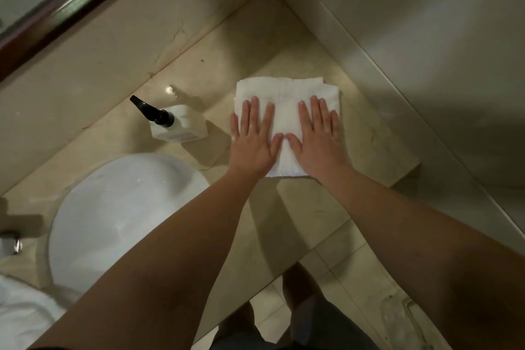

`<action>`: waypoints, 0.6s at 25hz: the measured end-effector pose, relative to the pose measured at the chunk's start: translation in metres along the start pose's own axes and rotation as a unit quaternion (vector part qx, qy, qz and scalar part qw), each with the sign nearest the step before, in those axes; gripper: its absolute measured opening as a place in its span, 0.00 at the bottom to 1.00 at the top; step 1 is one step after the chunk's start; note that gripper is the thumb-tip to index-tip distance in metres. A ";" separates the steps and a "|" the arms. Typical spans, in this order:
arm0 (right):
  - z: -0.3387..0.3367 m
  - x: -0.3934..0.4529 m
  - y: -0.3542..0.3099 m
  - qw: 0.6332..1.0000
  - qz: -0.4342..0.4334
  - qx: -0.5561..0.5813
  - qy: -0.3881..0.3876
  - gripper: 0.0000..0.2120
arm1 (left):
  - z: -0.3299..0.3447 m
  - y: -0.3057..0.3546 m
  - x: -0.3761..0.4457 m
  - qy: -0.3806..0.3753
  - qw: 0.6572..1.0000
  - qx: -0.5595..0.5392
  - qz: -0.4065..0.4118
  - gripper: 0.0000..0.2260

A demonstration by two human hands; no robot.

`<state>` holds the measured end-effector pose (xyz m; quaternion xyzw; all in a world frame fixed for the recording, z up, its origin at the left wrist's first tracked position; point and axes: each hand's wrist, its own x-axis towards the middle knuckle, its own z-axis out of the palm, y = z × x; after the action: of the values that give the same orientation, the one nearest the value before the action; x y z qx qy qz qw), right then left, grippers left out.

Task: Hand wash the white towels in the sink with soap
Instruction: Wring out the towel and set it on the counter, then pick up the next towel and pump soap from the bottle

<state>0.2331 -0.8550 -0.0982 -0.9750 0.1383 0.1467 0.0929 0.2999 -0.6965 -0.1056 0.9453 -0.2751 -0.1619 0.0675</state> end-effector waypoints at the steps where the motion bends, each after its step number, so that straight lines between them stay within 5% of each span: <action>1: -0.001 0.001 -0.001 1.000 -0.001 -0.003 -0.003 0.36 | -0.001 0.001 0.001 -0.005 1.000 0.005 -0.004 0.32; 9: -0.040 0.007 -0.001 0.990 -0.017 -0.015 -0.136 0.36 | -0.039 0.004 -0.004 -0.094 0.994 0.056 -0.006 0.31; 15: -0.068 -0.050 -0.033 0.992 -0.065 -0.069 -0.083 0.30 | -0.067 0.000 -0.079 -0.092 0.993 0.048 -0.049 0.29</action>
<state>0.2146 -0.8267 -0.0137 -0.9705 0.0565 0.2297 0.0462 0.2602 -0.6514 -0.0218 0.9409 -0.2409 -0.2377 -0.0114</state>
